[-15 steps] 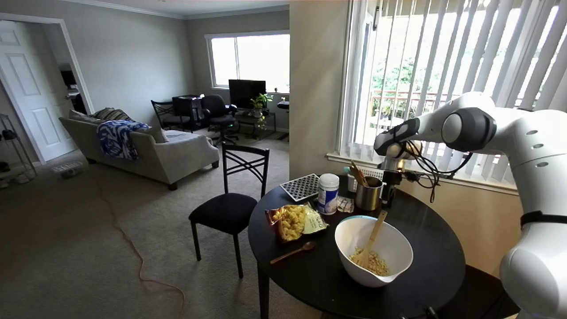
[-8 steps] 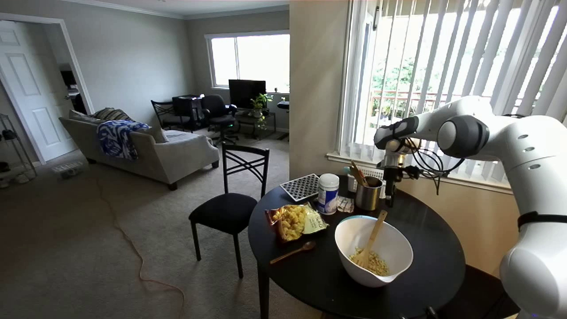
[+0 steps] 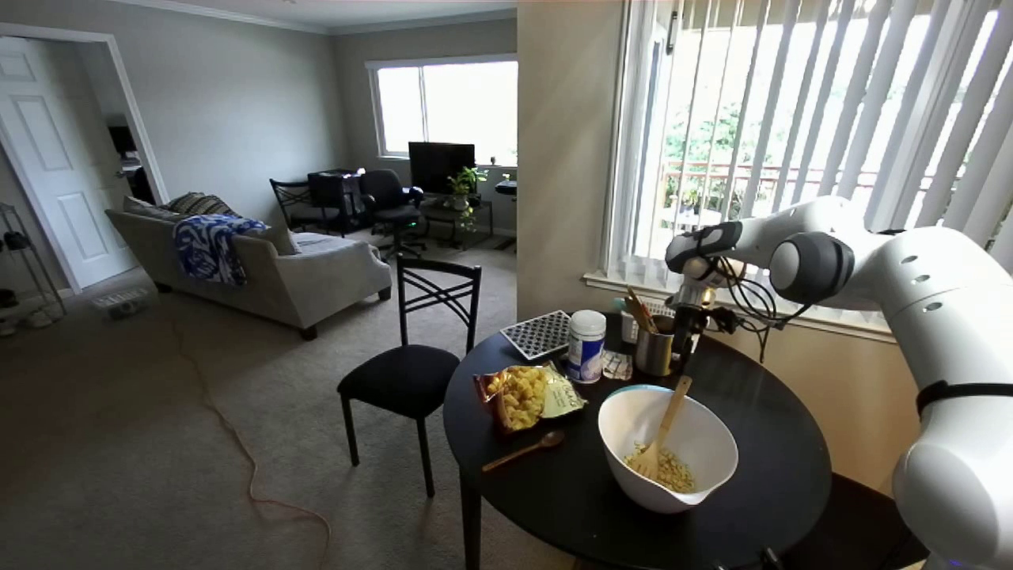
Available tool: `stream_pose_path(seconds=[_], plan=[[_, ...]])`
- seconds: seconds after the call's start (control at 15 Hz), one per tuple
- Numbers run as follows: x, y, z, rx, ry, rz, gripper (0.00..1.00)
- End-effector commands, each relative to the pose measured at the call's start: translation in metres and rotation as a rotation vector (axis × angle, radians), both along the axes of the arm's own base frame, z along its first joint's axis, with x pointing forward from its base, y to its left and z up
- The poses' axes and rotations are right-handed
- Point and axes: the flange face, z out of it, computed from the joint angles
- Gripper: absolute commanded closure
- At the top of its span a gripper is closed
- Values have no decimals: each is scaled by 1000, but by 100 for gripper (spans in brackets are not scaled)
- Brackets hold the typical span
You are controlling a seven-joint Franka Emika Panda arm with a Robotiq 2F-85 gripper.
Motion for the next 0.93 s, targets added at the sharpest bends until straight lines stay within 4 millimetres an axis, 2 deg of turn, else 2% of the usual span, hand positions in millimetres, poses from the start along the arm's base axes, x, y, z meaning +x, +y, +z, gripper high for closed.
stream_pose_path(seconds=[0.0,0.27,0.6,0.87], plan=[[5,-10,-10,43,-8,-26,0],[5,-22,-15,35,-11,-41,0],[-5,-26,-5,36,68,-4,0],[-6,-29,-2,43,53,-21,0]])
